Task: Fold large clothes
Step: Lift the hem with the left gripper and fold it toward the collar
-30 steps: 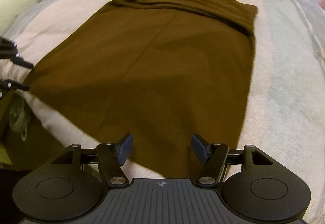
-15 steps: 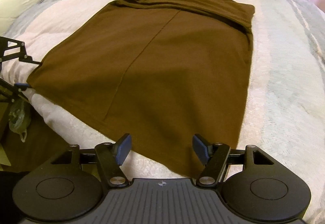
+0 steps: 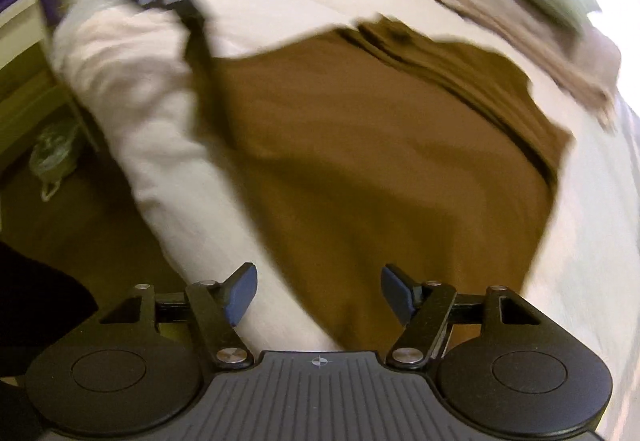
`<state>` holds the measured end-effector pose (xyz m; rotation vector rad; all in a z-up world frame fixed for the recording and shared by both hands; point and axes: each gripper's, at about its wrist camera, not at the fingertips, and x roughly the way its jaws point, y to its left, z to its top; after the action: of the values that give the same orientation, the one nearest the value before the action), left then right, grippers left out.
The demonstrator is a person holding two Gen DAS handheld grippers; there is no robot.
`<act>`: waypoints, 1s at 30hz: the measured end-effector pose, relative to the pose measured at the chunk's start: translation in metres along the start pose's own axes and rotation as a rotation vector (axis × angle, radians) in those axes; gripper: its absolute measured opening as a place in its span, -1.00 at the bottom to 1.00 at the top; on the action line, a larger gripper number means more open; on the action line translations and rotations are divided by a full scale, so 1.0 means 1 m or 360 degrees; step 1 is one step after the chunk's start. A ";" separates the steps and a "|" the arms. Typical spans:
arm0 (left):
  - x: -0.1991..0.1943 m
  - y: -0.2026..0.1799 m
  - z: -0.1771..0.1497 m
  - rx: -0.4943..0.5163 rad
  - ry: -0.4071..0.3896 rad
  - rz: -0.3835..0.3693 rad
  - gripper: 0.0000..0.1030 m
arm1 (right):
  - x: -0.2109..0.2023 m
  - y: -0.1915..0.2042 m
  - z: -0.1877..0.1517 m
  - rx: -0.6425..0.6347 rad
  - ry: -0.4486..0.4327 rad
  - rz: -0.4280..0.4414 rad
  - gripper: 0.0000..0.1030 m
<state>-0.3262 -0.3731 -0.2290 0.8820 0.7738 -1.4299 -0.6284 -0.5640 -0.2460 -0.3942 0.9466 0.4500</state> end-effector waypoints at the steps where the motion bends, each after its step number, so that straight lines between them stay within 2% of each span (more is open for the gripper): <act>1: -0.002 0.007 0.005 -0.0047 -0.0007 -0.0006 -0.88 | 0.006 0.008 0.002 -0.0052 -0.0037 0.0000 0.29; 4: -0.006 0.022 0.017 -0.0103 -0.0021 -0.0018 -0.88 | 0.023 0.029 0.005 -0.0204 -0.0110 -0.0158 0.29; 6: -0.008 0.025 0.020 -0.0111 -0.0015 -0.0027 -0.88 | 0.035 0.029 0.002 -0.0222 -0.0104 -0.0221 0.29; 11: -0.008 0.024 0.019 -0.0109 0.0008 -0.0059 -0.88 | 0.040 0.007 -0.033 -0.0294 0.0008 -0.0354 0.28; 14: -0.004 0.030 0.018 -0.0182 0.0016 -0.0084 -0.88 | 0.031 -0.015 -0.060 -0.0319 0.0115 -0.0438 0.28; 16: -0.002 0.038 0.023 -0.0239 0.0009 -0.0086 -0.88 | 0.025 -0.033 -0.073 -0.0264 0.0178 -0.0459 0.28; 20: 0.003 0.053 0.037 -0.0265 -0.0005 -0.0047 -0.88 | 0.011 -0.066 -0.082 -0.0137 0.0195 -0.0528 0.27; 24: 0.009 0.068 0.045 -0.0315 -0.0010 0.0003 -0.88 | 0.003 -0.087 -0.080 -0.0131 0.0191 -0.0532 0.25; 30: 0.019 0.077 0.052 -0.0343 0.0003 0.0030 -0.88 | -0.001 -0.089 -0.079 -0.0229 0.0184 -0.0454 0.21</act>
<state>-0.2523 -0.4317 -0.2169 0.7229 0.9002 -1.3013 -0.6362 -0.6790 -0.2755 -0.6818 0.9550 0.2365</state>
